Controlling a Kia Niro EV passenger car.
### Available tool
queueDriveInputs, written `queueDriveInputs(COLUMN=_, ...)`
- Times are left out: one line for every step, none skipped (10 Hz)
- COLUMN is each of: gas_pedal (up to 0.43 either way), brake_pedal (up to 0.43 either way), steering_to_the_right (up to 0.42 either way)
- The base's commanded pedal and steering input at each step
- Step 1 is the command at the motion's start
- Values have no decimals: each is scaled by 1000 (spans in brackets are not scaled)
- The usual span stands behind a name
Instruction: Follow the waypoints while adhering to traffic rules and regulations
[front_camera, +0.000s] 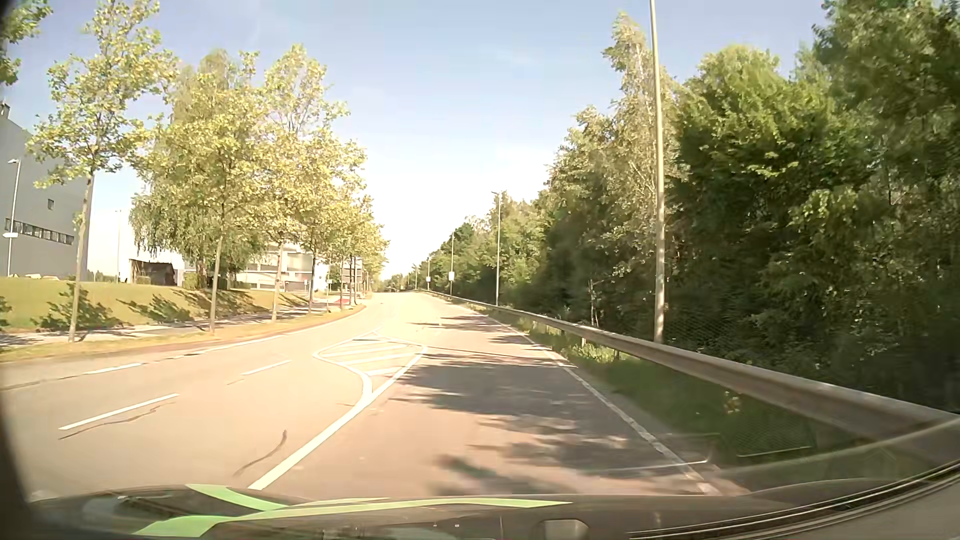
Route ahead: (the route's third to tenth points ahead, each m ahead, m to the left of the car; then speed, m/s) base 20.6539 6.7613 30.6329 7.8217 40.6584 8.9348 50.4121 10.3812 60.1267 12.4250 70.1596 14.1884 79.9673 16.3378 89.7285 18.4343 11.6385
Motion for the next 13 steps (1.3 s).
queueDriveInputs(gas_pedal=157, brake_pedal=0, steering_to_the_right=-15)
queueDriveInputs(gas_pedal=157, brake_pedal=0, steering_to_the_right=-15)
queueDriveInputs(gas_pedal=169, brake_pedal=0, steering_to_the_right=-16)
queueDriveInputs(gas_pedal=169, brake_pedal=0, steering_to_the_right=-15)
queueDriveInputs(gas_pedal=169, brake_pedal=0, steering_to_the_right=-16)
queueDriveInputs(gas_pedal=169, brake_pedal=0, steering_to_the_right=-16)
queueDriveInputs(gas_pedal=169, brake_pedal=0, steering_to_the_right=-16)
queueDriveInputs(gas_pedal=169, brake_pedal=0, steering_to_the_right=-16)
queueDriveInputs(gas_pedal=169, brake_pedal=0, steering_to_the_right=-17)
queueDriveInputs(gas_pedal=169, brake_pedal=0, steering_to_the_right=-18)
queueDriveInputs(gas_pedal=169, brake_pedal=0, steering_to_the_right=-19)
queueDriveInputs(gas_pedal=169, brake_pedal=0, steering_to_the_right=-19)
queueDriveInputs(gas_pedal=169, brake_pedal=0, steering_to_the_right=-19)
